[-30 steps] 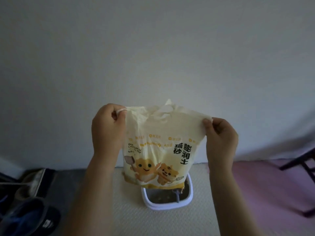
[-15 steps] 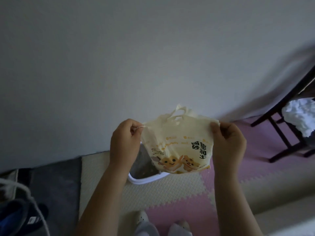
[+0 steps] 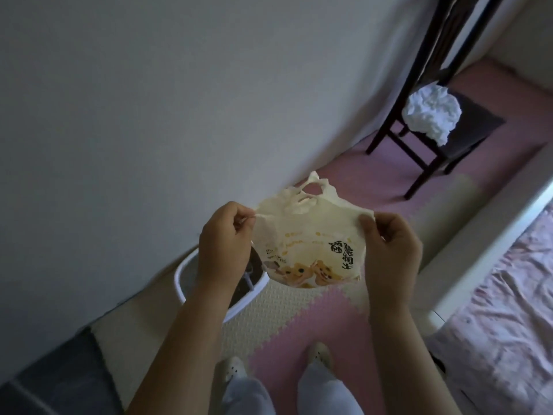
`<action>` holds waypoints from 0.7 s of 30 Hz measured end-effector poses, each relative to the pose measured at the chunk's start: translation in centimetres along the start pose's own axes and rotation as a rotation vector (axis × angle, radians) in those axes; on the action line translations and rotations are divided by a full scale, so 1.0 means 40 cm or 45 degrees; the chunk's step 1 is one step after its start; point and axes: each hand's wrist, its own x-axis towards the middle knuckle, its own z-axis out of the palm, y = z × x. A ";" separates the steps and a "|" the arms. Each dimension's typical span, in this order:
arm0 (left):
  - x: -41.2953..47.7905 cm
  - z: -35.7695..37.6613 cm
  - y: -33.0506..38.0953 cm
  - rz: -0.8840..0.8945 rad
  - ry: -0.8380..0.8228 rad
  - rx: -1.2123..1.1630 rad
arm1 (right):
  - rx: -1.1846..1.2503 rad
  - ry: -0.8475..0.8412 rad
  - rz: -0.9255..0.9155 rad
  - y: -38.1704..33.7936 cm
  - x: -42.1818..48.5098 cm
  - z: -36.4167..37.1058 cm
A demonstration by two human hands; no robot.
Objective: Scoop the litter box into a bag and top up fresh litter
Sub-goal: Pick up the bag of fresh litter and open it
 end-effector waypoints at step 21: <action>-0.077 0.621 -0.610 -0.197 -0.267 -0.203 | -0.025 0.312 0.188 0.810 -0.091 0.175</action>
